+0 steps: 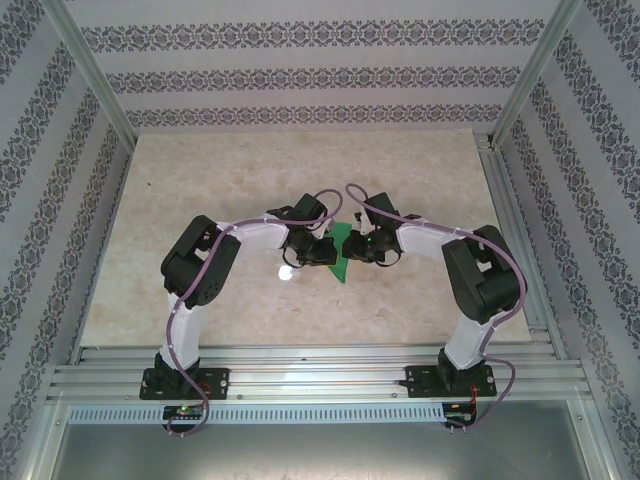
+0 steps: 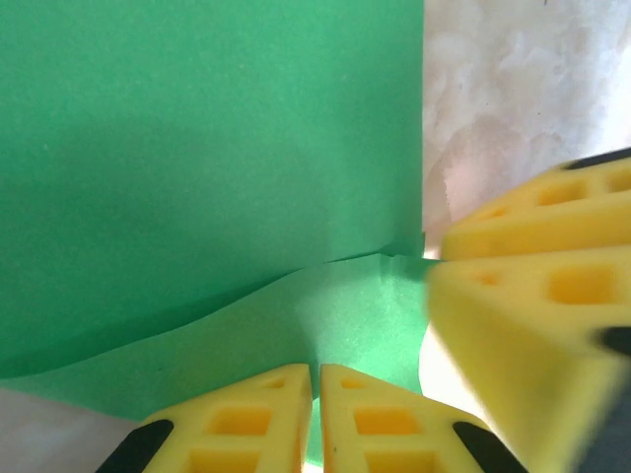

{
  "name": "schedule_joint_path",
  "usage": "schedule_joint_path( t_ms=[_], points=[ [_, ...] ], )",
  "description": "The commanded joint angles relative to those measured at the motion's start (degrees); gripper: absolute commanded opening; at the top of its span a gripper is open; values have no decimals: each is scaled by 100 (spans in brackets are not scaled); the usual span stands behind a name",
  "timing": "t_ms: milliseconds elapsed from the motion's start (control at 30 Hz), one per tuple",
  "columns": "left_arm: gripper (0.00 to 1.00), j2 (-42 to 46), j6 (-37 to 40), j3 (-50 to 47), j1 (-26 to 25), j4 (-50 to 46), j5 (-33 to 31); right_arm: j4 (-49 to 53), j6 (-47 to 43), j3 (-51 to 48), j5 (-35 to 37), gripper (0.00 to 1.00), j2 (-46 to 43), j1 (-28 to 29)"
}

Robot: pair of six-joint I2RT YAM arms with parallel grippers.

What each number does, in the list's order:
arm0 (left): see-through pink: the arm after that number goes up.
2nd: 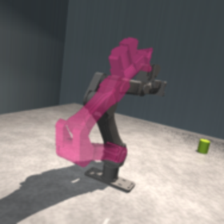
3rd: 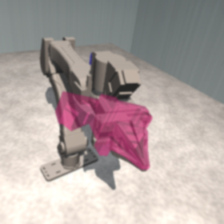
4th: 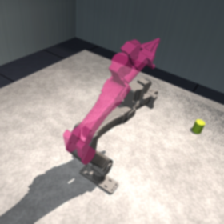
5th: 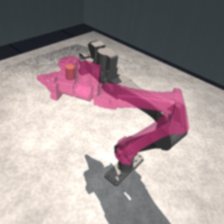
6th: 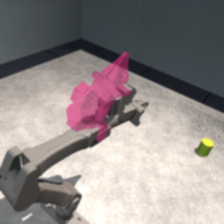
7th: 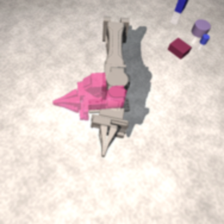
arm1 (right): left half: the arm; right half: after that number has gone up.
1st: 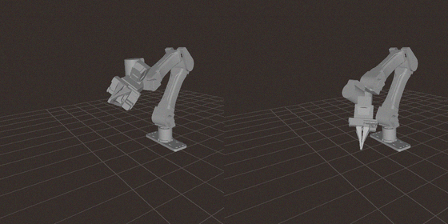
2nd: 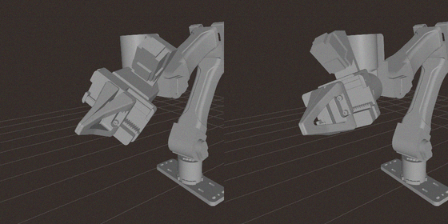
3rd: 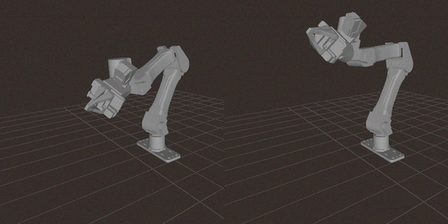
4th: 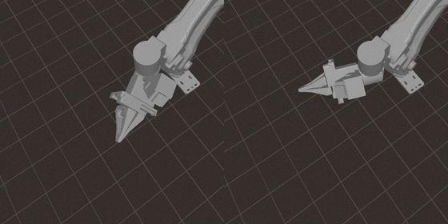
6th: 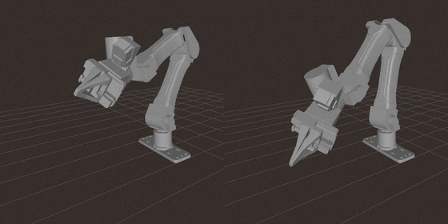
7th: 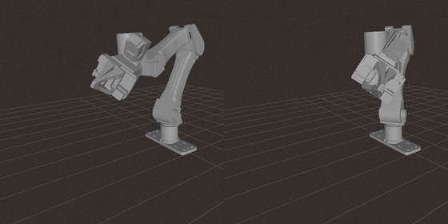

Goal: Fold a paper plane with a square sheet of paper (fold left side to right side)
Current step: Third fold the triangle at the center of the table.

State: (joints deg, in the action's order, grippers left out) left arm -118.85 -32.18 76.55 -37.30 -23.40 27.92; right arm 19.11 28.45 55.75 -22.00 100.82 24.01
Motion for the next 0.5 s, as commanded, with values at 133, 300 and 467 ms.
schedule_joint_path(
  t_ms=[133, 300, 467],
  points=[
    [14, -420, 89, -117, -154, -230, -460, -178, 300, -893, -241, 8, -1246, -27],
    [13, -420, 127, -53, -155, -314, -503, -1240, 1079, -1422, -703, 3, -1218, 338],
    [13, -405, 133, -9, -155, -349, -494, -1876, 1409, -1504, -772, 0, -856, 472]
  ],
)
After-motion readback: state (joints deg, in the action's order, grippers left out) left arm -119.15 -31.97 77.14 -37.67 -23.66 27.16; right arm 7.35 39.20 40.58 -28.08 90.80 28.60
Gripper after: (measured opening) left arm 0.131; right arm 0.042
